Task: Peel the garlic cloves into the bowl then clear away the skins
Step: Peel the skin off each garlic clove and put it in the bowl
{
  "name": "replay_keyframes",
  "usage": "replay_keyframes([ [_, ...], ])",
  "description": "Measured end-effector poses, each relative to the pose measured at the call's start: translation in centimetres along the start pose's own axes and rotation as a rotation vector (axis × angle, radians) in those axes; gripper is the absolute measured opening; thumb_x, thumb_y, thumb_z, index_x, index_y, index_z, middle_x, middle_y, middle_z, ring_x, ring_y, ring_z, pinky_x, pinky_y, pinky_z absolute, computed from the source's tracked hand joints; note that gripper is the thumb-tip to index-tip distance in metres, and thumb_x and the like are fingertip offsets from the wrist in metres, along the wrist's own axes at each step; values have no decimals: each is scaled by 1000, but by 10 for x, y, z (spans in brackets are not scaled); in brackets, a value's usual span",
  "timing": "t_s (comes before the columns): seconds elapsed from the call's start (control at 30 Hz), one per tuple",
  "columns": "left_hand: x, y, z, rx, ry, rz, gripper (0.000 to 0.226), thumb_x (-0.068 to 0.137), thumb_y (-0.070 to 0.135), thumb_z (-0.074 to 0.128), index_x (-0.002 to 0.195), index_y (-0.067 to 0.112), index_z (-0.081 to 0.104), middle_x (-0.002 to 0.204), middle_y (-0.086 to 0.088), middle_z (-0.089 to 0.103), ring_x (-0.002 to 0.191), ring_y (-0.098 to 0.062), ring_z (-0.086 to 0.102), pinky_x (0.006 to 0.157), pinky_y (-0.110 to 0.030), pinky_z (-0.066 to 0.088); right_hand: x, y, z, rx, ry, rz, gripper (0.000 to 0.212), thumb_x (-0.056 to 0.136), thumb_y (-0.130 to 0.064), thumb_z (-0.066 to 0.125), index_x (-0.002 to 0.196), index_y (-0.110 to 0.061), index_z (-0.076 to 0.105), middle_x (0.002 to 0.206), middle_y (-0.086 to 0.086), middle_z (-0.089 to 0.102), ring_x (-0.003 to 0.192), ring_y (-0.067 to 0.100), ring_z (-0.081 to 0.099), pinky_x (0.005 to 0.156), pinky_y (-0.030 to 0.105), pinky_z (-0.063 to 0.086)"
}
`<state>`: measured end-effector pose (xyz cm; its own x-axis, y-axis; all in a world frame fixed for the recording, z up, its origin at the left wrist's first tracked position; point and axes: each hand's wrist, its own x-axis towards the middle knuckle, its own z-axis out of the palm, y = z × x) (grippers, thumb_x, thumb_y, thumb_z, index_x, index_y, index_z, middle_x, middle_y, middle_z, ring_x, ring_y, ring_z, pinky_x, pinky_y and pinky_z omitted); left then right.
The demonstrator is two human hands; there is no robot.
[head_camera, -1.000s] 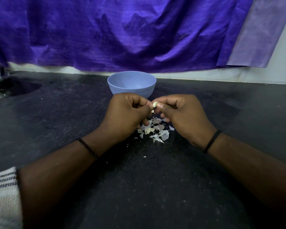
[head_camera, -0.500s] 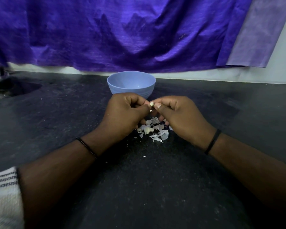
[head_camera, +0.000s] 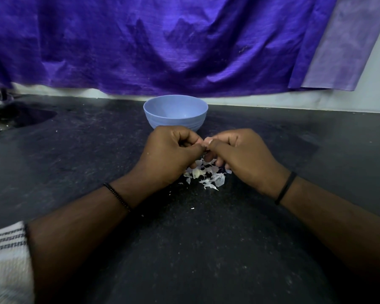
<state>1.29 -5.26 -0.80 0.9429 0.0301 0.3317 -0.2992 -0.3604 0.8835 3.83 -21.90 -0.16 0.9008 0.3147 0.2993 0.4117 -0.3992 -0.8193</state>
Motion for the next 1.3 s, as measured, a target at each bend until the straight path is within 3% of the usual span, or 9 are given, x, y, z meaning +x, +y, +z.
replay_keyframes([
  [0.2,2,-2,-1,0,23,-15,11,87,6,70,78,11,73,58,0,67,50,-9,62,49,-26,50,1,-2,-2,145,-6,53,27,101,-22,54,83,-16,73,74,1,74,60,8,60,54,20,45],
  [0.43,2,-1,-2,-10,55,-3,14,86,7,72,74,14,73,60,-8,68,51,-16,61,49,-30,51,2,1,0,212,44,54,28,102,-19,51,91,-10,75,74,3,72,64,11,57,57,24,44],
  [0.67,3,-3,-3,11,65,29,11,92,15,67,82,15,71,62,-1,67,52,-13,63,47,-23,47,4,0,-5,283,64,54,30,105,-17,46,99,-8,74,78,4,71,67,12,56,56,19,45],
  [0.8,0,-2,-2,43,65,100,8,92,25,69,90,19,74,72,-1,71,57,-15,64,51,-24,50,4,0,-4,329,67,90,23,102,-13,52,103,-5,73,78,3,74,66,12,59,54,18,47],
  [1.0,-2,-1,0,34,58,104,13,81,26,79,88,16,76,68,3,71,54,-2,61,50,-15,45,3,-2,-2,453,97,137,10,93,-10,66,98,-5,73,76,6,76,59,9,64,49,17,49],
  [1.17,-1,-4,0,8,73,75,6,83,23,79,88,19,77,66,2,71,52,-7,60,50,-22,48,3,-4,1,465,98,171,8,96,-11,63,100,-5,67,80,10,76,63,15,68,52,20,52],
  [1.3,-1,-4,-1,8,62,67,7,85,20,77,91,24,78,67,0,72,53,-9,61,50,-22,49,0,-3,3,350,134,131,6,94,-12,66,96,-10,71,83,5,75,68,8,63,57,20,50],
])
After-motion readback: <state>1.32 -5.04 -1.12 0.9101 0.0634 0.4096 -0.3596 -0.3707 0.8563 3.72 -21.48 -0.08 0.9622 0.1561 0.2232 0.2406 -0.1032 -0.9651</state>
